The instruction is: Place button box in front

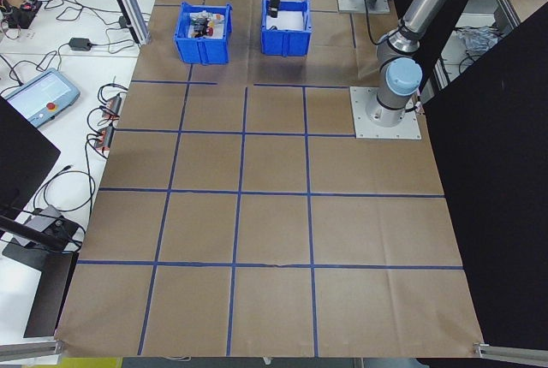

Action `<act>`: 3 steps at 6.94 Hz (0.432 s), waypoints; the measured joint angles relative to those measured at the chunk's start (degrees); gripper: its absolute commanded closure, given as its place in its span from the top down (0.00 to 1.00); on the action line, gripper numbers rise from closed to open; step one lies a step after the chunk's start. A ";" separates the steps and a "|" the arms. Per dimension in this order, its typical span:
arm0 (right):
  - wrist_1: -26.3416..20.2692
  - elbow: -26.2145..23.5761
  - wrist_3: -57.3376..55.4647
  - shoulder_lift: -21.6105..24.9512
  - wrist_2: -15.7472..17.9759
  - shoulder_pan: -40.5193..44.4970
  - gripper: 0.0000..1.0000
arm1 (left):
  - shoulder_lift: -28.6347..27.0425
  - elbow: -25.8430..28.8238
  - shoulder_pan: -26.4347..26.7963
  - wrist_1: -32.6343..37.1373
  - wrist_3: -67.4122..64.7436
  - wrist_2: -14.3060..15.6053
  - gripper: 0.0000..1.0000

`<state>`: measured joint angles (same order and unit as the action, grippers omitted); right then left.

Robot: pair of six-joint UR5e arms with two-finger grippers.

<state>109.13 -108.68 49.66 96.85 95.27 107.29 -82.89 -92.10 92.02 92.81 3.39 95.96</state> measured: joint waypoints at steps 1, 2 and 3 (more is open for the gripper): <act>-0.20 0.94 -4.25 1.01 -0.34 -4.84 1.00 | 0.00 -0.01 0.00 0.00 -0.01 0.01 1.00; -0.28 2.09 -9.58 1.40 -1.43 -9.31 1.00 | 0.00 -0.01 0.00 0.00 0.02 -0.01 1.00; -0.29 3.18 -16.66 1.45 -3.15 -13.35 1.00 | -0.01 -0.05 0.00 0.00 0.02 -0.05 1.00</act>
<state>108.84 -105.50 33.01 98.30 92.11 93.94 -82.90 -92.14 92.02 92.81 3.40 95.92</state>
